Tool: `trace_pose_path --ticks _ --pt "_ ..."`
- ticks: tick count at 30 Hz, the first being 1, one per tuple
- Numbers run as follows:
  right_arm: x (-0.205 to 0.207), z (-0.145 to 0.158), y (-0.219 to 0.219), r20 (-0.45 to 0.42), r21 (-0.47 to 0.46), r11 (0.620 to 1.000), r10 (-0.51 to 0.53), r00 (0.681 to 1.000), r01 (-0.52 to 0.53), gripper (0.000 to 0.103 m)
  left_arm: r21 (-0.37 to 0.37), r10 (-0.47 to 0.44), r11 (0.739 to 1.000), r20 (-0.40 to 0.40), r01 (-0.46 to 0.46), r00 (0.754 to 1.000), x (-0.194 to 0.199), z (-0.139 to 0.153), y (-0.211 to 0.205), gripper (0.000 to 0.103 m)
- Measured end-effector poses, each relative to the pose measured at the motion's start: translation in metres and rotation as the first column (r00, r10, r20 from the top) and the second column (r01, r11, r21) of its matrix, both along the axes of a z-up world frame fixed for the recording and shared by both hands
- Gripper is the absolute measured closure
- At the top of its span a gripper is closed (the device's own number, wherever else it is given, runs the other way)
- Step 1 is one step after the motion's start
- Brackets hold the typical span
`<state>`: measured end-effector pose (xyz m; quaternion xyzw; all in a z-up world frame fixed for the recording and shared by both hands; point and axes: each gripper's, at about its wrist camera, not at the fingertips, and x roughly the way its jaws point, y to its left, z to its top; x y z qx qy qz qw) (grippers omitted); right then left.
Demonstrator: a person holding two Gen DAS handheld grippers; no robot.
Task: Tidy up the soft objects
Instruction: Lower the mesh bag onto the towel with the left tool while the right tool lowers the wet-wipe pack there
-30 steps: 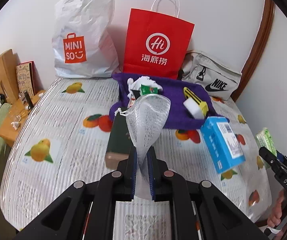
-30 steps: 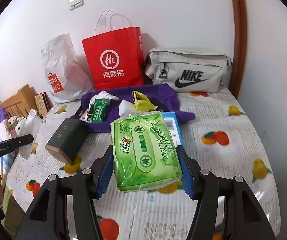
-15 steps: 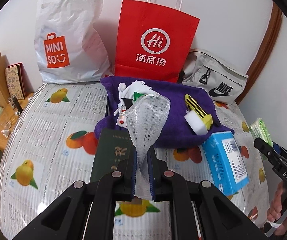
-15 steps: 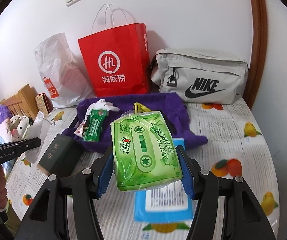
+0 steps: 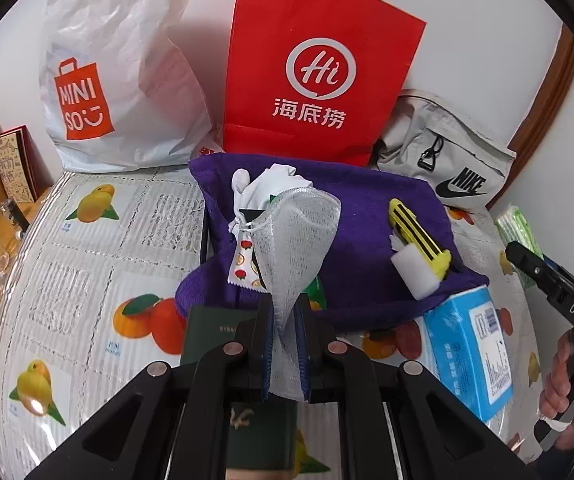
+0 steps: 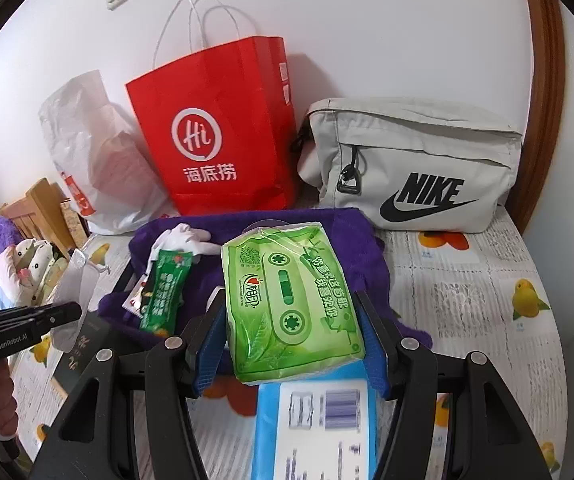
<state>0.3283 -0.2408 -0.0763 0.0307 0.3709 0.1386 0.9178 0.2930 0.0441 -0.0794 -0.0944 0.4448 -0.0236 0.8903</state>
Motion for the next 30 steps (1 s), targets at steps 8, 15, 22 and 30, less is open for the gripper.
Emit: trace_pose_path --ticks 8,15,22,30 --pt "0.042 -0.011 0.005 -0.027 -0.015 1.0 0.003 1.0 -0.004 0.044 0.005 0.003 1.0 -0.024 -0.003 1.0 0.033 -0.012 0.005 0.092" --pt "0.079 -0.029 0.007 -0.08 -0.022 1.0 0.002 0.997 -0.003 0.044 0.002 0.013 1.0 -0.05 -0.013 0.999 0.063 -0.026 0.008 0.092" --pt "0.105 -0.05 0.008 -0.142 -0.017 1.0 0.009 0.99 -0.011 0.044 -0.01 0.01 1.0 -0.076 -0.011 0.997 0.091 -0.037 0.007 0.092" --pt "0.123 -0.068 0.014 -0.194 -0.009 0.999 0.036 0.98 -0.039 0.044 -0.027 0.006 1.0 -0.107 -0.009 0.994 0.111 -0.049 0.002 0.092"
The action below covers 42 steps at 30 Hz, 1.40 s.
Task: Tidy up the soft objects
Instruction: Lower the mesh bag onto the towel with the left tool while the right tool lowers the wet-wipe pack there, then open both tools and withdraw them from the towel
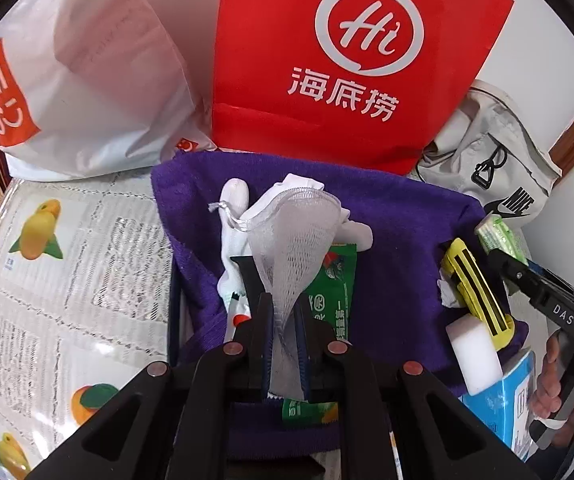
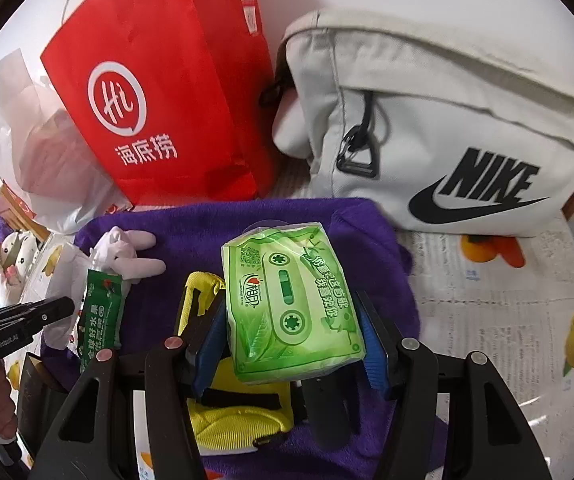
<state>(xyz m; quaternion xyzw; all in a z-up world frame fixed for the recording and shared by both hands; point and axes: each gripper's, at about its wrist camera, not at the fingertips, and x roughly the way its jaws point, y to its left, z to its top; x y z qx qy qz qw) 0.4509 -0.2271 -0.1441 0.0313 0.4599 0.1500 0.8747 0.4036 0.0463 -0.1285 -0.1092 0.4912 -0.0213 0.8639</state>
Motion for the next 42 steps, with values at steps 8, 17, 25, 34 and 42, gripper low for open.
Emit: trace_pose_path --ticks 8,17,25,34,42 --pt "0.009 -0.01 0.008 -0.027 0.022 0.999 0.05 0.998 -0.05 0.043 -0.011 0.0 1.0 -0.021 0.0 1.0 0.012 -0.012 -0.002 0.092" --pt "0.0 0.003 0.008 0.026 0.006 0.999 0.052 0.998 -0.052 0.022 -0.017 0.007 1.0 -0.008 -0.008 1.0 0.011 -0.007 0.002 0.045" --pt "-0.042 0.036 0.002 0.079 -0.009 1.0 0.031 0.996 -0.03 0.022 0.032 0.028 0.999 0.018 -0.029 0.999 -0.015 0.018 0.003 0.037" --pt "-0.125 0.079 -0.007 0.15 -0.05 0.998 -0.021 0.988 0.029 0.015 0.083 0.037 0.996 0.085 -0.044 0.996 -0.085 0.059 0.001 0.031" --pt "-0.203 0.09 -0.008 0.141 -0.002 0.996 -0.086 0.986 0.087 0.012 0.115 0.023 0.993 0.134 -0.039 0.991 -0.164 0.078 -0.014 0.017"
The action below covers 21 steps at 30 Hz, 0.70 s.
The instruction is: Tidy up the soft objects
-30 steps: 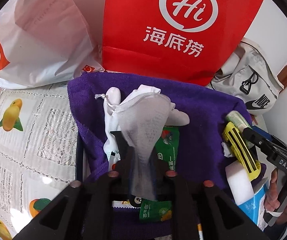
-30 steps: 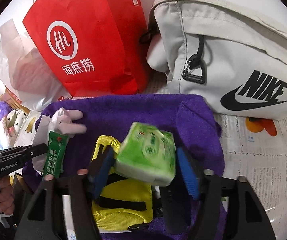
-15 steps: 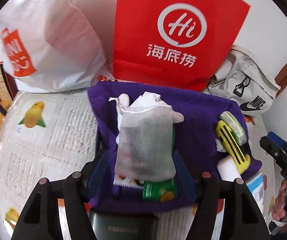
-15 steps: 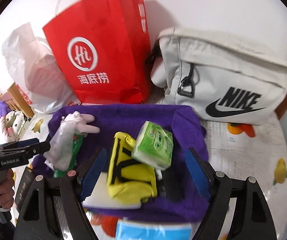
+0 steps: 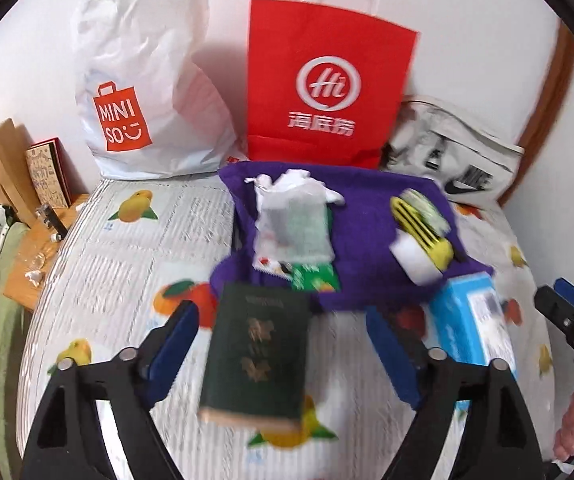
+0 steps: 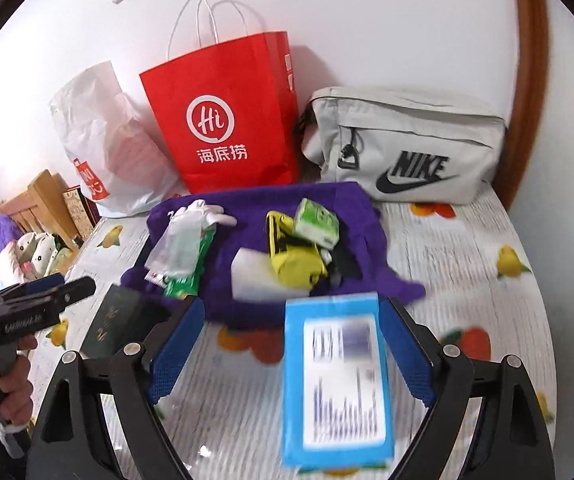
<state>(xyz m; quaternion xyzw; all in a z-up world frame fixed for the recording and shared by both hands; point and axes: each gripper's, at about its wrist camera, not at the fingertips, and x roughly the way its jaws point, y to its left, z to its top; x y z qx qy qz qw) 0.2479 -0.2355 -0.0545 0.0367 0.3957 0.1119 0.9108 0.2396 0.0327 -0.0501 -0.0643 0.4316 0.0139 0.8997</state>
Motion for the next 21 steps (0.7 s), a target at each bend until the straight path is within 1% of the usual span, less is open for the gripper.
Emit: trace_pose_path --ticks 1,3,4,6,8,10,14,17,21 --pt "-0.008 0.002 0.0 0.006 -0.007 1.0 -0.009 1.0 0.009 0.01 -0.01 -0.008 1.0 0.0 0.008 1.0 -0.01 0.001 -0.003 0.016" --pt "-0.032 0.008 0.001 0.05 -0.024 0.999 -0.023 0.998 0.025 0.001 -0.022 -0.018 1.0 0.003 0.018 1.0 -0.027 0.004 -0.009 0.014" --pt "-0.043 0.011 0.002 0.073 -0.037 0.999 -0.031 0.997 0.033 0.0 -0.025 -0.029 0.999 0.001 0.029 1.0 -0.038 0.006 -0.011 0.012" --pt "-0.065 0.015 0.003 0.086 -0.047 0.998 -0.04 0.996 0.044 0.0 -0.013 -0.04 0.999 0.009 0.04 0.999 -0.055 0.009 -0.015 0.012" --pt "-0.082 0.017 0.001 0.09 -0.029 0.998 -0.052 0.995 0.054 0.0 0.009 -0.043 0.999 0.02 0.043 0.999 -0.072 0.013 -0.019 0.012" --pt "-0.097 0.018 0.0 0.089 -0.011 0.998 -0.061 0.994 0.062 0.0 0.013 -0.048 0.999 0.046 0.047 0.998 -0.091 0.019 -0.021 0.012" --pt "-0.128 0.019 -0.005 0.096 0.0 0.996 -0.091 0.991 0.092 0.0 0.035 -0.036 0.999 0.094 0.032 0.995 -0.125 0.027 -0.025 0.012" --pt "-0.146 0.021 -0.008 0.093 -0.002 0.995 -0.095 0.991 0.096 0.0 0.05 -0.034 0.998 0.113 0.029 0.993 -0.144 0.03 -0.028 0.012" --pt "-0.17 0.025 -0.012 0.128 -0.022 0.994 -0.105 0.986 0.109 0.0 0.057 -0.02 0.998 0.134 0.013 0.991 -0.165 0.033 -0.029 0.012"
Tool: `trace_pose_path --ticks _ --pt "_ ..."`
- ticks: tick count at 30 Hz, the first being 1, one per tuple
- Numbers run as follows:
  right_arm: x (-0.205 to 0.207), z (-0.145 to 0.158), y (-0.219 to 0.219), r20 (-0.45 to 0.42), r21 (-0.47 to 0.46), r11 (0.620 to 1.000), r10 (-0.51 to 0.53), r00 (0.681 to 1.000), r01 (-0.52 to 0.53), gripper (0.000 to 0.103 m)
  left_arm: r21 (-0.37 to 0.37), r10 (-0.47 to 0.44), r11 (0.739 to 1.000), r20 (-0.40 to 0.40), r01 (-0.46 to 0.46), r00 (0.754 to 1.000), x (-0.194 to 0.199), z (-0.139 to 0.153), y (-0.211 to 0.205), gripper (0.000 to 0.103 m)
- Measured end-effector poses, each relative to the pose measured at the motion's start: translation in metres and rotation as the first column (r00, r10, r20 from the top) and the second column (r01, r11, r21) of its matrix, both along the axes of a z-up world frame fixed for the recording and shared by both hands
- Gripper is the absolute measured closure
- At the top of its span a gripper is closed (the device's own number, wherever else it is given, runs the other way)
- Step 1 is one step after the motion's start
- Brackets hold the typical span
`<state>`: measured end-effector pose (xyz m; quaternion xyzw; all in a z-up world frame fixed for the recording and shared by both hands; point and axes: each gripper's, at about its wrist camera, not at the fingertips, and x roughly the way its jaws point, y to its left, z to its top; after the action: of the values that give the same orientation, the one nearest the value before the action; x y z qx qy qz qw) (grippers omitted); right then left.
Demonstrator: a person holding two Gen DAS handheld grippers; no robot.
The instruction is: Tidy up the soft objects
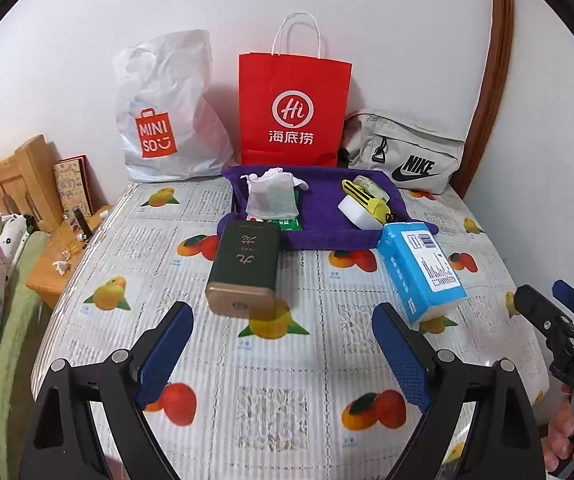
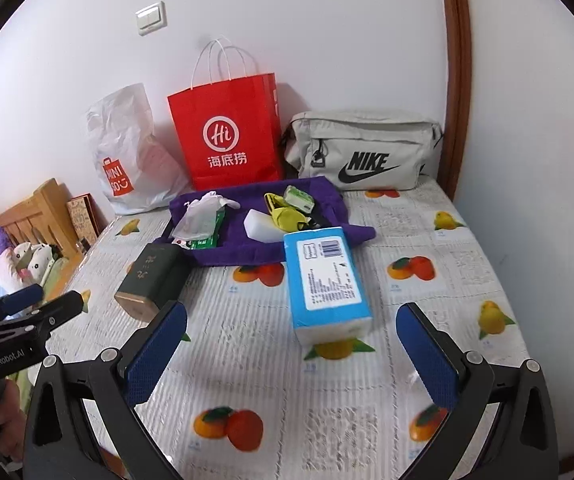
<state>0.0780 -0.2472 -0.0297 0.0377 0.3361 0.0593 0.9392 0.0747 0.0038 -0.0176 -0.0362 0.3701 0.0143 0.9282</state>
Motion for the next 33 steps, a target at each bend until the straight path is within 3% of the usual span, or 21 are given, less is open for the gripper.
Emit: trace_pose_path --ticks 4,14,33 --pt "-0.016 0.001 -0.003 0.008 -0.002 1.0 -0.001 1.0 0.001 0.0 0.045 0.008 0.999 0.028 -0.009 1.0 -0.015 0.005 -0.006 0.012" --pt "-0.042 0.006 0.002 0.042 -0.038 0.999 0.009 0.999 -0.008 0.0 0.053 -0.001 0.999 0.061 -0.002 0.998 -0.037 0.011 -0.012 0.012" --pt "-0.054 0.012 0.006 0.051 -0.045 0.999 0.014 0.999 -0.011 0.0 0.049 0.022 0.998 0.081 -0.026 0.996 -0.049 0.017 -0.008 0.012"
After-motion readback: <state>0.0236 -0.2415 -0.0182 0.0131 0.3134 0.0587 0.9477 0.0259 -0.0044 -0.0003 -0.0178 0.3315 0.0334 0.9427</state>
